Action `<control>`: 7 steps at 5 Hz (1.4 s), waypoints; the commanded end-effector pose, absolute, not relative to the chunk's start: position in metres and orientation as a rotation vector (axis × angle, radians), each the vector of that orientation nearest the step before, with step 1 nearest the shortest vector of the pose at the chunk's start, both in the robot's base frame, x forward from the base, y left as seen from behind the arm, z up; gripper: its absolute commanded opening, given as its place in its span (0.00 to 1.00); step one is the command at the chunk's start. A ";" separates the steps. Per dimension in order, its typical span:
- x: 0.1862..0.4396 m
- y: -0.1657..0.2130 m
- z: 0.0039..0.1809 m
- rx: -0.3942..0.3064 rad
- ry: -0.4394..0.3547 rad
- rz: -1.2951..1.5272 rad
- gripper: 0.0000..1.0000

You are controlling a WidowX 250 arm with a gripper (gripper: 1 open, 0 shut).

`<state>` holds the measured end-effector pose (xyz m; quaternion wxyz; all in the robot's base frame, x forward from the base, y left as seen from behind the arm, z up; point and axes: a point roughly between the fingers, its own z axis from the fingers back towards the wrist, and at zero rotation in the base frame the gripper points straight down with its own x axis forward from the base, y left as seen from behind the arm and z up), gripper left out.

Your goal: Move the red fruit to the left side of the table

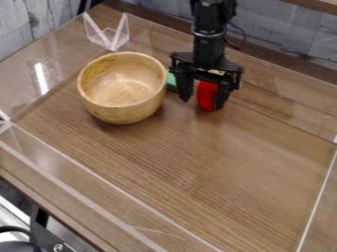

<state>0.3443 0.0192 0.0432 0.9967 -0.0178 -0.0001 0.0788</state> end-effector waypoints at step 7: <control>0.347 0.027 0.061 -0.007 -0.096 0.180 1.00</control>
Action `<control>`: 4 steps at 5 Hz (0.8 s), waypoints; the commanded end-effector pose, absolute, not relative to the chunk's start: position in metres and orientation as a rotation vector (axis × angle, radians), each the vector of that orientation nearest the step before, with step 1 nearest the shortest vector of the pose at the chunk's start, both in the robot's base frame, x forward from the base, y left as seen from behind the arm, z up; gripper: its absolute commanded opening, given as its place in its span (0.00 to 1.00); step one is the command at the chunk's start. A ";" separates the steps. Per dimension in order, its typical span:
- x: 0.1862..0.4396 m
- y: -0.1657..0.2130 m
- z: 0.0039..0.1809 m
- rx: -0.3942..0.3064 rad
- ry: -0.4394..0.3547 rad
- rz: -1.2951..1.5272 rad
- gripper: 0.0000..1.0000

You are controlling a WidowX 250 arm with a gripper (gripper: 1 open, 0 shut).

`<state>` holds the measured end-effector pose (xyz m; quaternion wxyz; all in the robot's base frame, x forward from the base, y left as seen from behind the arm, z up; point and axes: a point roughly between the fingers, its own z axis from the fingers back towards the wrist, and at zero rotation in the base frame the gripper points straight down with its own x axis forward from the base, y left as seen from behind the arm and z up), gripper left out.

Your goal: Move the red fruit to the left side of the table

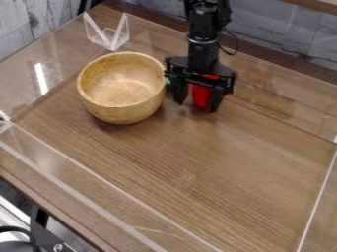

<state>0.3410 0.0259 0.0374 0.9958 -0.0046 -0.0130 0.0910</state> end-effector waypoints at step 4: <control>0.343 0.027 0.095 -0.033 -0.160 0.192 0.00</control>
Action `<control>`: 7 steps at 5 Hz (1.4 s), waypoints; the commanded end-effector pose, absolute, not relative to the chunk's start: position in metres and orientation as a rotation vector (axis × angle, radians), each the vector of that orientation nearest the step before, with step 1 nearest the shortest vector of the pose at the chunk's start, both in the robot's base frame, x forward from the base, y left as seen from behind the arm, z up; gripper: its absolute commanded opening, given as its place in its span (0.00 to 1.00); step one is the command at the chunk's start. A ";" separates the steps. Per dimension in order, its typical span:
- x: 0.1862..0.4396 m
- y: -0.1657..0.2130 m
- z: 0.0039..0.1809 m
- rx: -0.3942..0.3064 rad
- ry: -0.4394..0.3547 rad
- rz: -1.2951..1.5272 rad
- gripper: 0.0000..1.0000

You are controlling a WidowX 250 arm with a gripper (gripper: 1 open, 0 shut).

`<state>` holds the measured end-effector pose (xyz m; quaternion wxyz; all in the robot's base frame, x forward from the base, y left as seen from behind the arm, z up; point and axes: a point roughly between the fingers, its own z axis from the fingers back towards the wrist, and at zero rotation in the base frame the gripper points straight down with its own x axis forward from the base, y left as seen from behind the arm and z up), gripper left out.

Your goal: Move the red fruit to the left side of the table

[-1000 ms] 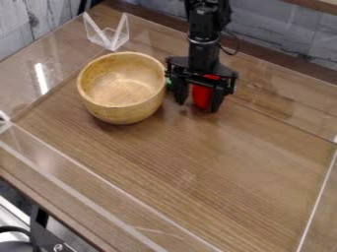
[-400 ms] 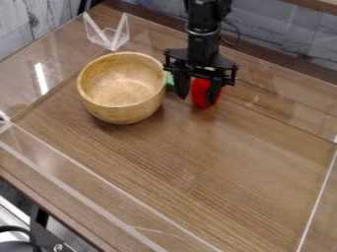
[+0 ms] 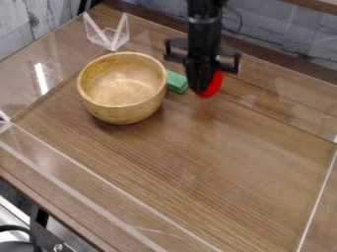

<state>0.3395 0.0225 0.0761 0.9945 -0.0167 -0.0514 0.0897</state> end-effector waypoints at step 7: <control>0.318 0.083 0.166 -0.066 -0.278 0.379 0.00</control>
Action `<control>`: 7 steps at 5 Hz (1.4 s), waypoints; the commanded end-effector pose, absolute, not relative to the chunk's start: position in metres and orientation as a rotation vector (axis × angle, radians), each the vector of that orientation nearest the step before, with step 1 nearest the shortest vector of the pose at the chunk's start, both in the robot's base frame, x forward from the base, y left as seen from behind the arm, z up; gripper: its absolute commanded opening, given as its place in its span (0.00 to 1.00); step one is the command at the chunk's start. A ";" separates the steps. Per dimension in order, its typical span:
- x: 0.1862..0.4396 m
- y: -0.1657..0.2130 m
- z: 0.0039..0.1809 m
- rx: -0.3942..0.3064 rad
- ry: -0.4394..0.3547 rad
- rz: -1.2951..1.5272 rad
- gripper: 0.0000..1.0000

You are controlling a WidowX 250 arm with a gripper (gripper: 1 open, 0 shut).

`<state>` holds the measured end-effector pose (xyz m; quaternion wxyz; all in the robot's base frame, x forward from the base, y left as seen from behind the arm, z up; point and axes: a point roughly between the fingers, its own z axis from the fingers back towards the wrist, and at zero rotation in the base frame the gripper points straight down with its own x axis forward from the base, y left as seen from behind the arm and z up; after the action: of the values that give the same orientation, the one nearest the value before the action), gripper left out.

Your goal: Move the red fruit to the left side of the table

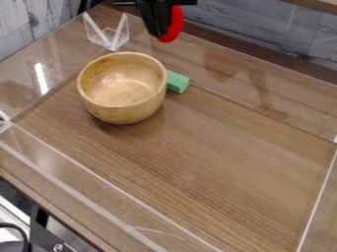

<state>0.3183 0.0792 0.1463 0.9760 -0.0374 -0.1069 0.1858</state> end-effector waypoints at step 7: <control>0.307 0.123 0.146 -0.002 -0.285 0.531 0.00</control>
<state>0.3064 0.1193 0.1331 0.9587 -0.0053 -0.1197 0.2579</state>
